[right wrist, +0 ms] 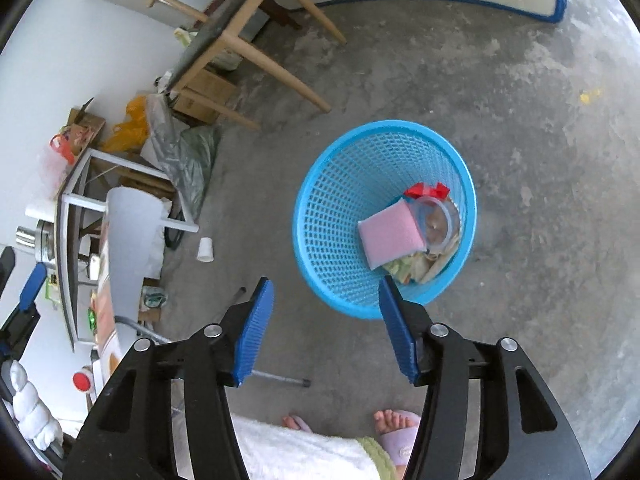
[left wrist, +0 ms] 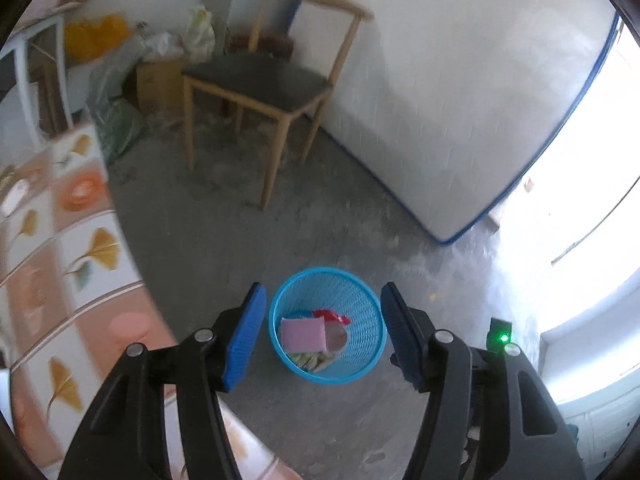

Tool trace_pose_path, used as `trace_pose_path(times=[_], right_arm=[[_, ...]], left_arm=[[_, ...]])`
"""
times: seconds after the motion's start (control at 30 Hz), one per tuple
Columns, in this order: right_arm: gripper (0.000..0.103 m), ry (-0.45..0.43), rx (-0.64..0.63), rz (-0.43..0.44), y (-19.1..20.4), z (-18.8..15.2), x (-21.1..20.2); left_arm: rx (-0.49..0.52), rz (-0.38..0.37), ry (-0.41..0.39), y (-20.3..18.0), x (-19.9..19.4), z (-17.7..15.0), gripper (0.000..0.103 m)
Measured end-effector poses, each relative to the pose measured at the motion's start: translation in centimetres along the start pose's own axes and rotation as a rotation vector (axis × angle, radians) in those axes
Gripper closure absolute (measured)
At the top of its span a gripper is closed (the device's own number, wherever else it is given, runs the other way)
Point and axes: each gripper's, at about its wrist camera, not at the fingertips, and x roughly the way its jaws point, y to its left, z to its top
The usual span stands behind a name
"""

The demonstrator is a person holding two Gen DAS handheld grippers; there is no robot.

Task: Collect trash
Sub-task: 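Turn both tools back toward the table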

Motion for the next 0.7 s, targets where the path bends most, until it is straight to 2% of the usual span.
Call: trace_pose_path(times=[0.17, 0.43, 0.7], right_arm=[[0.045, -0.015, -0.026, 0.029, 1.8, -2.3, -2.8], [0.04, -0.061, -0.154, 0.074, 6.7, -5.4, -7.3], [0.038, -0.063, -0.323, 0.16, 13.8, -8.2, -9.1]], left_arm=[[-0.014, -0.011, -0.11, 1.0, -6.4, -2.8, 0.042], [-0.024, 0.064, -0.171, 3.6, -13.0, -8.3, 0.041], [-0.058, 0.106, -0.249, 6.2, -19.3, -12.5, 0.039]])
